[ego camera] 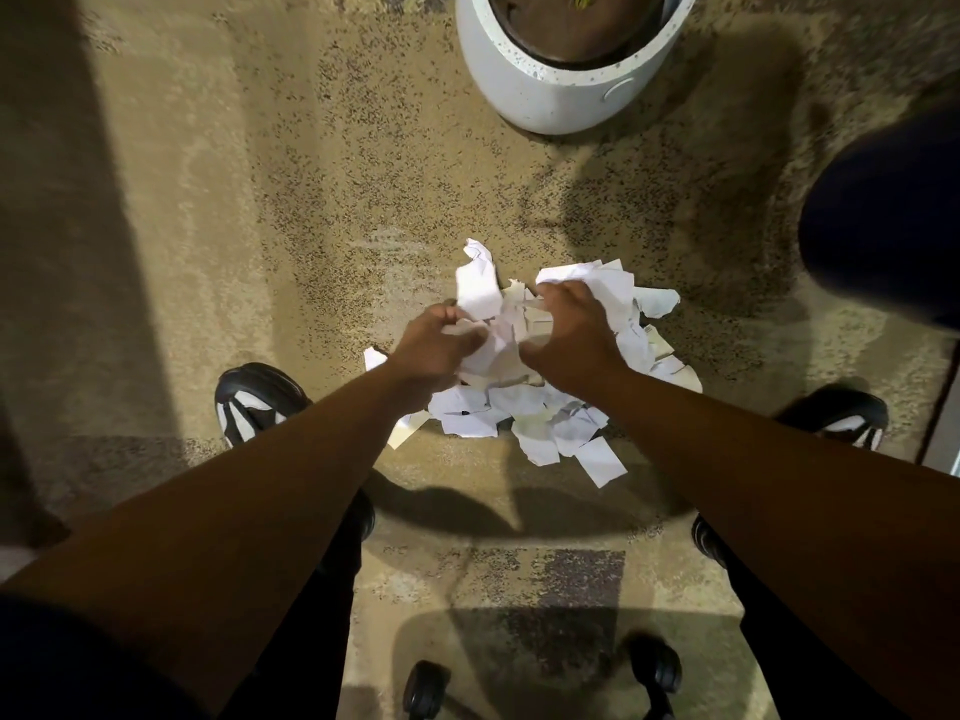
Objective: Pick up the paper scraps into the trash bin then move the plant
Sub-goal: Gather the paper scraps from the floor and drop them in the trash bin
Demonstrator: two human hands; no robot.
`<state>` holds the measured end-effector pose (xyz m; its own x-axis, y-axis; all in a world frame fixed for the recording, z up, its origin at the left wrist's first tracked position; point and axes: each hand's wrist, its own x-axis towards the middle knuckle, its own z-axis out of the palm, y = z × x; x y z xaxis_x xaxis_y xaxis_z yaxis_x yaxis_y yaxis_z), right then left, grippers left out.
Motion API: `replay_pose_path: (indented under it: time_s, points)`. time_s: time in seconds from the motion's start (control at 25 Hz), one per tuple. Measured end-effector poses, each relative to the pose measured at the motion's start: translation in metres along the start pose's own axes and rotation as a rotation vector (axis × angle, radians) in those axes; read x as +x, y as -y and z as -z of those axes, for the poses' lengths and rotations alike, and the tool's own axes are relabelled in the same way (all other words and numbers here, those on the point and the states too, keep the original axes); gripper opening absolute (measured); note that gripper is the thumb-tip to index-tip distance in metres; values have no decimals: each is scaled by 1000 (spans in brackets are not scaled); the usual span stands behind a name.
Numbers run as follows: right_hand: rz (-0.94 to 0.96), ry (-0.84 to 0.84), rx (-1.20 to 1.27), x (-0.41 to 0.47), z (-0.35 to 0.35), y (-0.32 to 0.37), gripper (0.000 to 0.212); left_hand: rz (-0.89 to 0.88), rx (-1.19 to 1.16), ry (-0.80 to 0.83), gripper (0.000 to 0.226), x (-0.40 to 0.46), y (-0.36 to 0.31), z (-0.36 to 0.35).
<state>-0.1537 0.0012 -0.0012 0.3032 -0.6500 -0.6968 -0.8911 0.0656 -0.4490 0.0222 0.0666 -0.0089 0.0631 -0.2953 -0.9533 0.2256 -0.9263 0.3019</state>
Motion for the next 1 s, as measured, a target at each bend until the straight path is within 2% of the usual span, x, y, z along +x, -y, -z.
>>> replay_pose_path:
  time_s: [0.08,0.2,0.36,0.52,0.72,0.8,0.88,1.0]
  points:
    - [118,-41,-10,-4,-11,2,58,-1,-34,-15,40,-1,0,-15]
    - [41,-52,154,-3,-13,8,47,-26,-30,-2,53,-3,3,-27]
    - [7,-152,270,-8,-6,11,38,-94,45,-40,29,-11,7,-22]
    - [-108,-253,396,-18,16,8,31,-204,223,-186,3,-26,-3,-14]
    - [-314,-317,709,-44,57,1,30,-315,495,-297,12,-59,-30,-13]
    - [-348,-342,904,-57,78,8,24,-390,530,-315,5,-79,-47,-20]
    - [-336,-385,1091,-77,104,19,18,-488,542,-319,9,-101,-67,-33]
    - [-313,-462,1346,-120,156,31,20,-511,366,-201,10,-138,-104,-67]
